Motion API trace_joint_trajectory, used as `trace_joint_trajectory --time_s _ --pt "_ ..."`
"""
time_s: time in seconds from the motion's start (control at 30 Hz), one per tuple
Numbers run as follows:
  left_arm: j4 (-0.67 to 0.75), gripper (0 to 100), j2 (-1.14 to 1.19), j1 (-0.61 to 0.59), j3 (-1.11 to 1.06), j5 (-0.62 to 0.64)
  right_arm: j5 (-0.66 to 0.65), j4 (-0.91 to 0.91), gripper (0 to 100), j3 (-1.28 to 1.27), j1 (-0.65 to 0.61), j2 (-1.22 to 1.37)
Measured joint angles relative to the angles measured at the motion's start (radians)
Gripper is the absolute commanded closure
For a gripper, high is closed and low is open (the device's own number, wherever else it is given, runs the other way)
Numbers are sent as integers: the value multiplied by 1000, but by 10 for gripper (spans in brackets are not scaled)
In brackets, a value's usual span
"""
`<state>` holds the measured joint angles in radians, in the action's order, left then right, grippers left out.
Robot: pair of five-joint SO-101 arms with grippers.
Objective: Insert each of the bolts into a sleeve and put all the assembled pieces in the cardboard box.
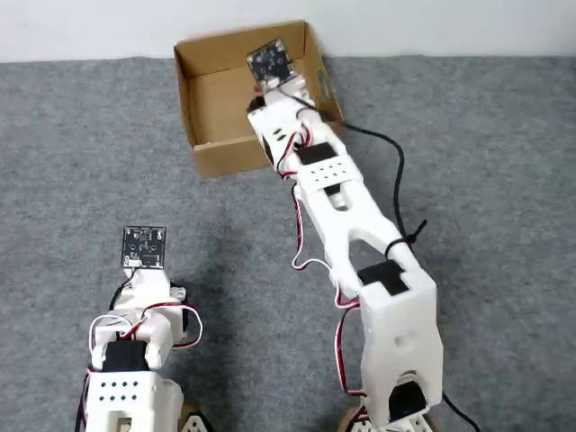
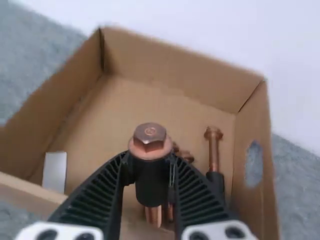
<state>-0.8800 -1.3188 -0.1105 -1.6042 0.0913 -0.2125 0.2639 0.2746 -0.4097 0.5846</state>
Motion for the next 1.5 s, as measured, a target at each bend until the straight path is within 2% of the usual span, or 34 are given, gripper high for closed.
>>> trace_joint_trajectory --time_s 0.17,0.4,0.63,0.77,0.9,1.17,1.5 --pt "0 995 0 0 0 0 -11 28 852 68 0 77" --pt "0 995 0 0 0 0 -11 167 849 292 0 160" --pt "0 995 0 0 0 0 -11 261 849 407 0 175" --pt "0 995 0 0 0 0 -11 331 893 474 0 175" --pt "0 995 0 0 0 0 -11 454 994 578 0 175" --pt "0 995 0 0 0 0 92 760 978 861 -11 175" --pt "0 995 0 0 0 0 120 1148 990 1137 -11 175"
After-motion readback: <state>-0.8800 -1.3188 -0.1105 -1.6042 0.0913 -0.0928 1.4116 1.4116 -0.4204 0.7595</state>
